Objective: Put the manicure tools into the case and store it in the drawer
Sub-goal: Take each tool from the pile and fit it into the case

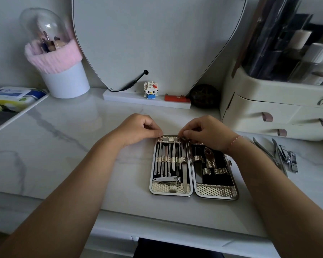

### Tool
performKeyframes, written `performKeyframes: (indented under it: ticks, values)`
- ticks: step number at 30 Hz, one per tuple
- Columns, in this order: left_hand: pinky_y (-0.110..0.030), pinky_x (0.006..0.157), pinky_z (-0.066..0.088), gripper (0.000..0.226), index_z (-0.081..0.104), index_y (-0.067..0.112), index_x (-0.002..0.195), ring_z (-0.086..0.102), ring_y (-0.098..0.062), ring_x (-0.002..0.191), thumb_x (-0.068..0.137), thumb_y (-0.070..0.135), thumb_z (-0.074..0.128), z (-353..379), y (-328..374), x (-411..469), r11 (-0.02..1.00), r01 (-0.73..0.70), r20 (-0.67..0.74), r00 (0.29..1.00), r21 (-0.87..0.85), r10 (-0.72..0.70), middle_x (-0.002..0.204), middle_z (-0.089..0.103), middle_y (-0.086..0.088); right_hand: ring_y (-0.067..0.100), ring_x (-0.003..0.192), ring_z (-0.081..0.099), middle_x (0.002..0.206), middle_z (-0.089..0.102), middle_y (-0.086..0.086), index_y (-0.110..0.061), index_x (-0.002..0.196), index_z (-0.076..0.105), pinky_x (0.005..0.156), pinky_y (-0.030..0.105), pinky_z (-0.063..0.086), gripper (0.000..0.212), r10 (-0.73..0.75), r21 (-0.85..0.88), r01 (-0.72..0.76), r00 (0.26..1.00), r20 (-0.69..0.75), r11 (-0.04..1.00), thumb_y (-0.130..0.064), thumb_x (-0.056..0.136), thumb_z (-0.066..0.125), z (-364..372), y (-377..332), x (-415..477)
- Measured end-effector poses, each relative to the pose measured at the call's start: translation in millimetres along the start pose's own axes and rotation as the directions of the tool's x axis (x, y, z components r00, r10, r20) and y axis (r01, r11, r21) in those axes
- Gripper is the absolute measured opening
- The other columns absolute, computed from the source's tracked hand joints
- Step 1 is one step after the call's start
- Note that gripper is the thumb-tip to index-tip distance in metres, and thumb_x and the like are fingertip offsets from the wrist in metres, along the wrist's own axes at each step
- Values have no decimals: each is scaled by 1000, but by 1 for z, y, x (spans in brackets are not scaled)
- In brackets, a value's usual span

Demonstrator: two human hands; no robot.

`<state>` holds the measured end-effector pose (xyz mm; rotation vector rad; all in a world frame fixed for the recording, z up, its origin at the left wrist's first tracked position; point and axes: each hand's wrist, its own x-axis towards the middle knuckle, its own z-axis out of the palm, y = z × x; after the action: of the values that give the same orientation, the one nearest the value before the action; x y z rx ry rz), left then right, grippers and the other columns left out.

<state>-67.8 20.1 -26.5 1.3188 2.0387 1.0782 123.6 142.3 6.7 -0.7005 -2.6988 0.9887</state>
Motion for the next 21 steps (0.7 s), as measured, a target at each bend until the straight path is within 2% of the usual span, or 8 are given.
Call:
performKeyframes:
  ticks: [10, 17, 21]
  values:
    - [-23, 83, 43, 6, 75, 23, 76, 62, -6, 87, 72, 25, 79, 0, 0, 0, 1000, 0, 2, 1000, 3, 0, 82, 68, 12, 12, 85, 65, 90, 72, -3, -23, 91, 75, 80, 26, 51, 15, -6, -22, 7, 1000, 25, 1000, -20, 87, 60, -1, -1, -2]
    - [-21, 79, 42, 6, 75, 22, 77, 61, -4, 84, 73, 24, 79, 0, 2, -1, 1000, 3, -2, 1000, -9, -3, 81, 68, 11, 13, 81, 62, 90, 70, -4, -27, 97, 73, 72, 22, 47, 19, -44, -82, 49, 997, 56, 995, -21, 89, 57, 0, -3, -2]
    - [-22, 80, 42, 7, 75, 21, 78, 61, -5, 85, 73, 24, 79, 1, 1, -1, 1000, 6, -2, 1000, -10, -6, 81, 68, 11, 5, 70, 56, 84, 67, -7, -27, 98, 72, 59, 9, 40, 19, -55, -93, 62, 996, 68, 994, -21, 89, 57, 2, -3, -2]
